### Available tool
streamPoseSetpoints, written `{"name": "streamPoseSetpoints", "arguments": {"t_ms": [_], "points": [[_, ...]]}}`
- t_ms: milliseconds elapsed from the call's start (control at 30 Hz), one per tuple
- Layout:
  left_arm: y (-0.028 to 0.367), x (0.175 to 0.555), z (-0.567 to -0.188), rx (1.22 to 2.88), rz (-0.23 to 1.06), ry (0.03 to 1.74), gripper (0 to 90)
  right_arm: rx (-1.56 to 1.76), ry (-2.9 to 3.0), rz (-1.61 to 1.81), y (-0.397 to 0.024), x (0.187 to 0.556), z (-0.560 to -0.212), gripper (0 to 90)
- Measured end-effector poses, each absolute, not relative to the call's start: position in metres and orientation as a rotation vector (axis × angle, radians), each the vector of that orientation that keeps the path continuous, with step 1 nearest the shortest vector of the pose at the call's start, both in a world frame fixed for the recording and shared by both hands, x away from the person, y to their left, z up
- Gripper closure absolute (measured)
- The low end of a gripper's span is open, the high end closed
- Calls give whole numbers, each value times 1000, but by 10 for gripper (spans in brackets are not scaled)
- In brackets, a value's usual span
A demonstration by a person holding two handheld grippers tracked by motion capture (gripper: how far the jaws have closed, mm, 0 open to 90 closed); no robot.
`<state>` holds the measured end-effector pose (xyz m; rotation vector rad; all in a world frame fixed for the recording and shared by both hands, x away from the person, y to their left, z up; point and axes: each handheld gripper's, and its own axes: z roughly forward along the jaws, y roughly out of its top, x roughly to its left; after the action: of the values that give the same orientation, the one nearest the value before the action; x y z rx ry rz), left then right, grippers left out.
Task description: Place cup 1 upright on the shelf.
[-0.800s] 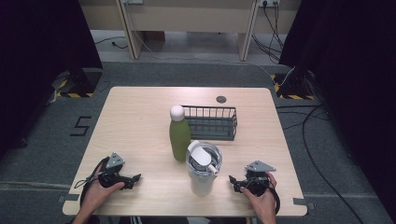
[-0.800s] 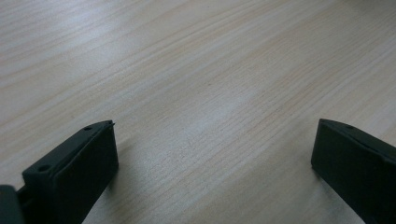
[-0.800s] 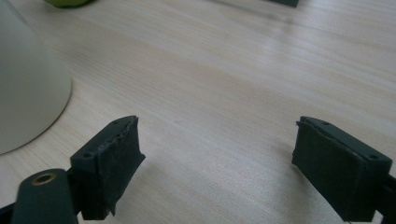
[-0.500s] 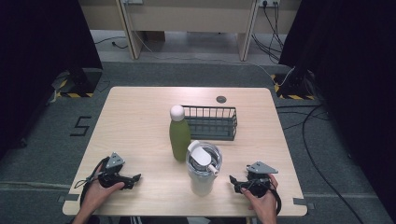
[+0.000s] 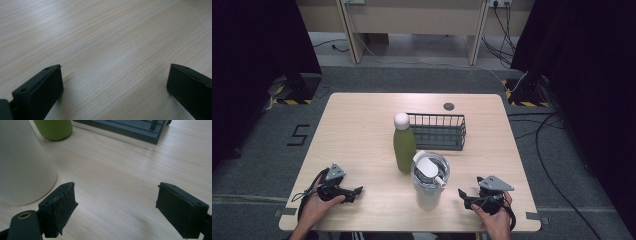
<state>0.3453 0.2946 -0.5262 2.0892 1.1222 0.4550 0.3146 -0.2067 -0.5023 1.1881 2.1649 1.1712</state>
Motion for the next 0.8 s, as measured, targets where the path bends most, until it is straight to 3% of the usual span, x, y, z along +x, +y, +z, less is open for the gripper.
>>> {"name": "streamPoseSetpoints", "arguments": {"t_ms": [800], "points": [[295, 345, -526, 2089, 455, 1121, 0, 1165, 2133, 1220, -208, 304, -498, 158]]}}
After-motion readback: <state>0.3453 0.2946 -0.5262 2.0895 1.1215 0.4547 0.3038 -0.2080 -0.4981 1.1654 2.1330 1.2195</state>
